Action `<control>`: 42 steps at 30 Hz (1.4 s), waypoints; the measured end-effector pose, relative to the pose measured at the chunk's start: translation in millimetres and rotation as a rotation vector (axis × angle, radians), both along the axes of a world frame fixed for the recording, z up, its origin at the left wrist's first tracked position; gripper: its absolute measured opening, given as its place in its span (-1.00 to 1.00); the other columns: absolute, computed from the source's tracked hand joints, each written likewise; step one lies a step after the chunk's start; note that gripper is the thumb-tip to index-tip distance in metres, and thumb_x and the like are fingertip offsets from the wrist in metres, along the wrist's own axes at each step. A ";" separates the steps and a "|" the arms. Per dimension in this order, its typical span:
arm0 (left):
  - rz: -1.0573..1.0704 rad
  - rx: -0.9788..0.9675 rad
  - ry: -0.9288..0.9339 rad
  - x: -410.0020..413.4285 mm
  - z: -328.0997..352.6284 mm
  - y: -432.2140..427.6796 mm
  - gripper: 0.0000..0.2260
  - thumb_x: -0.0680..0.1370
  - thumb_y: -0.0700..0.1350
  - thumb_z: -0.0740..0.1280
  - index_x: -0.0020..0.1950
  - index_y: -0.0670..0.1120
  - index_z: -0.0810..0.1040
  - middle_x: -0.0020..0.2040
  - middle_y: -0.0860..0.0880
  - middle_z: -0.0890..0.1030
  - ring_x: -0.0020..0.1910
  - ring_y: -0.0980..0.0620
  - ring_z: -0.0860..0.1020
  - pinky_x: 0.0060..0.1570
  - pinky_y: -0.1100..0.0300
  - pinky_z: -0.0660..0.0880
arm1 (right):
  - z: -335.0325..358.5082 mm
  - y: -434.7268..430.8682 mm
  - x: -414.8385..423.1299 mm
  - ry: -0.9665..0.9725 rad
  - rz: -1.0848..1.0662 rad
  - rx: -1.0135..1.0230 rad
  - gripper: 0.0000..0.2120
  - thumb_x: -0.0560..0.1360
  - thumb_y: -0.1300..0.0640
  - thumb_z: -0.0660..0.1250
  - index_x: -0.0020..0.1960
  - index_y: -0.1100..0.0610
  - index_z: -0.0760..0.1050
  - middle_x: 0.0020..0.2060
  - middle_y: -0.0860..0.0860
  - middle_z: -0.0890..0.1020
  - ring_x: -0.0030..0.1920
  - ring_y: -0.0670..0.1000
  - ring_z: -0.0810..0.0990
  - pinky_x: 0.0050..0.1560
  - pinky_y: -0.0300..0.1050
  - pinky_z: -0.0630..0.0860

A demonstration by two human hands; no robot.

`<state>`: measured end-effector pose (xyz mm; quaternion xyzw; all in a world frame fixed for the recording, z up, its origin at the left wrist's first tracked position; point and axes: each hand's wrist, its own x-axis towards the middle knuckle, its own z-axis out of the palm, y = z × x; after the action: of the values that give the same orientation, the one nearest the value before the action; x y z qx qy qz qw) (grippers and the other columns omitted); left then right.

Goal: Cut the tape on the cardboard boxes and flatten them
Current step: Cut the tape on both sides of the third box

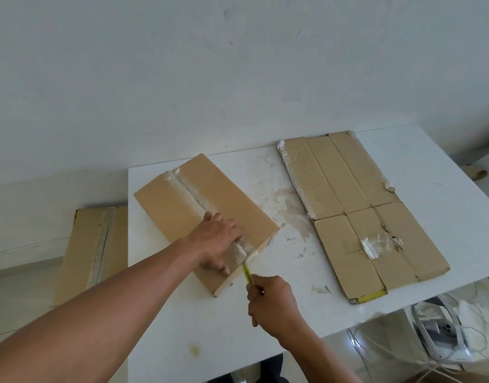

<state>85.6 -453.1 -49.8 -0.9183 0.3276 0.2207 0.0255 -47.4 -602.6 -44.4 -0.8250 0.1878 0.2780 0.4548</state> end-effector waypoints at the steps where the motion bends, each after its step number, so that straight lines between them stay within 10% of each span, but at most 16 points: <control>1: 0.011 -0.016 0.001 0.1 3.1 0.3 -0.45 0.31 0.27 0.56 0.07 0.10 0.34 0.16 0.07 0.50 0.21 -0.04 0.40 0.32 -0.03 0.27 | 1.3 1.1 -1.4 0.018 -0.008 0.039 -0.77 0.57 0.28 0.14 -0.14 0.22 0.55 -0.34 0.08 0.52 -0.49 -0.05 0.50 -0.36 -0.10 0.56; 5: 0.039 -0.034 0.039 1.2 15.7 0.8 -0.47 0.32 0.33 0.52 -0.01 0.09 0.30 0.04 0.07 0.54 0.11 -0.02 0.46 0.33 -0.07 0.26 | -12.8 0.6 2.6 -0.185 0.146 -0.264 -0.77 0.61 0.20 0.14 0.10 0.10 0.56 -0.19 0.04 0.52 -0.40 -0.08 0.46 -0.43 -0.23 0.50; 11: 0.252 -0.095 0.110 13.5 32.1 -12.2 -0.55 0.59 0.23 0.31 -0.33 -0.07 0.46 -0.34 0.01 0.48 -0.37 0.02 0.44 -0.38 0.13 0.36 | -2.5 -24.9 7.2 -0.302 0.473 -0.669 -0.44 0.56 0.35 0.15 0.52 0.02 0.25 -0.05 -0.01 0.33 -0.30 -0.04 0.32 -0.45 -0.25 0.19; 14: 0.156 0.063 0.056 23.5 33.6 -29.6 -0.75 0.53 -0.02 0.47 0.10 -0.12 0.56 0.07 -0.08 0.50 -0.16 -0.08 0.56 -0.20 0.04 0.55 | -1.6 -30.2 9.5 -0.326 0.525 -0.701 -0.40 0.58 0.34 0.14 0.56 0.00 0.19 -0.03 -0.01 0.30 -0.21 0.01 0.34 -0.37 -0.20 0.23; 18: -0.097 0.226 -0.028 29.9 29.8 -53.1 -0.09 0.42 -0.06 0.58 0.61 0.10 0.09 0.53 -0.11 0.17 0.43 -0.25 0.32 0.20 -0.09 0.48 | -10.7 -33.8 12.6 -0.453 0.506 -0.717 -0.49 0.44 0.30 0.42 0.34 -0.03 0.55 -0.21 -0.02 0.36 -0.34 -0.01 0.34 -0.41 -0.14 0.25; 21: -0.178 0.235 -0.030 28.7 19.9 -62.0 -0.06 0.48 -0.17 0.50 0.64 0.15 -0.05 0.61 -0.04 0.06 0.57 -0.30 0.05 0.36 -0.18 0.38 | -14.9 -41.1 19.3 -0.569 0.521 -0.777 -0.58 0.20 0.23 0.64 0.01 -0.05 0.72 -0.40 -0.07 0.39 -0.48 -0.06 0.32 -0.53 -0.21 0.18; 42: -0.048 0.142 0.184 22.7 13.9 -59.4 -0.06 0.50 -0.28 0.47 0.65 0.14 -0.07 0.65 0.05 -0.12 0.60 -0.26 -0.22 0.56 -0.20 0.07 | -35.4 -74.0 43.9 -0.826 0.542 -0.632 -0.53 0.21 0.33 0.59 0.04 -0.02 0.71 -0.34 -0.03 0.48 -0.42 0.00 0.42 -0.44 -0.12 0.43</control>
<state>108.3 -512.5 -36.0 -0.8820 0.3340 0.3258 0.0654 -3.5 -676.6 -79.9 -0.9792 -0.1488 -0.0298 0.1349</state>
